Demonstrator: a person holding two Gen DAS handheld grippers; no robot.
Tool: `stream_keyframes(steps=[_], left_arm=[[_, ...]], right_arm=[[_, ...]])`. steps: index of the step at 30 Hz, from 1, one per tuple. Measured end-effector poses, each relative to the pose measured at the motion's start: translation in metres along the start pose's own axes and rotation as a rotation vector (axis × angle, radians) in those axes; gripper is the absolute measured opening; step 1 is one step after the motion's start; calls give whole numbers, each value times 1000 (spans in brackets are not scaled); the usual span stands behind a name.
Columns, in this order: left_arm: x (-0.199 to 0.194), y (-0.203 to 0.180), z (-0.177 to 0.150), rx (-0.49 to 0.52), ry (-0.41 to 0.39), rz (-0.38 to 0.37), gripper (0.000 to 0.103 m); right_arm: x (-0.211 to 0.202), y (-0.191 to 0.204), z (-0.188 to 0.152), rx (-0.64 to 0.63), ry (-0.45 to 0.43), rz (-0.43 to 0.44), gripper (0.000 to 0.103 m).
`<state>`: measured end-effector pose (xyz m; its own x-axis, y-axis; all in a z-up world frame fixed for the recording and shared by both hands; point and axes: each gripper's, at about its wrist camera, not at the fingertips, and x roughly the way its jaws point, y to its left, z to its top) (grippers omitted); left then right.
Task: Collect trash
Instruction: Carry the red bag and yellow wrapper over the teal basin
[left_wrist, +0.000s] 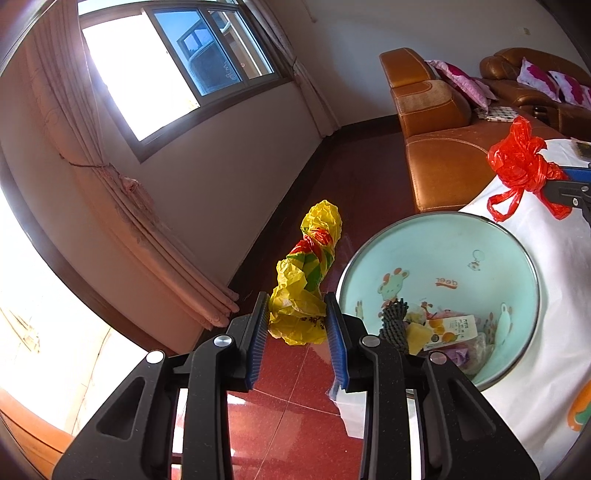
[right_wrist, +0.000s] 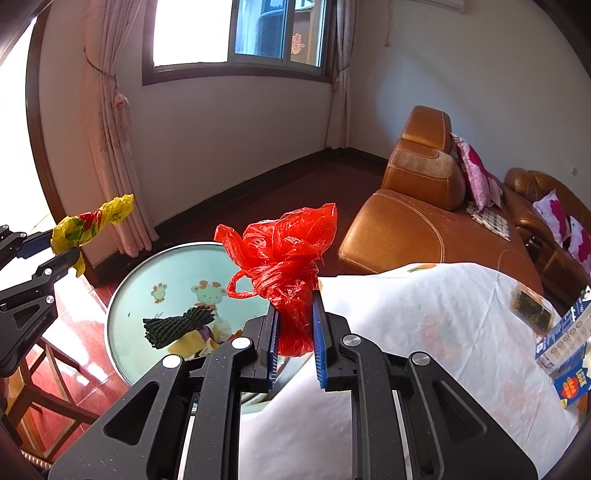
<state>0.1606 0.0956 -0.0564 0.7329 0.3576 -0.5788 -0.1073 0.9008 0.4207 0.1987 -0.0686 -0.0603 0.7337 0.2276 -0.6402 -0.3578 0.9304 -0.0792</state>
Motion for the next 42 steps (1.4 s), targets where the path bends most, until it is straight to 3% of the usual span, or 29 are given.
stream_keyframes(steps=[24, 42], left_arm=[[0, -2, 5, 24, -24, 46, 31], [2, -12, 9, 40, -30, 12, 35]], right_arm=[[9, 15, 9, -37, 5, 16, 17], [15, 17, 10, -51, 21, 30, 17]])
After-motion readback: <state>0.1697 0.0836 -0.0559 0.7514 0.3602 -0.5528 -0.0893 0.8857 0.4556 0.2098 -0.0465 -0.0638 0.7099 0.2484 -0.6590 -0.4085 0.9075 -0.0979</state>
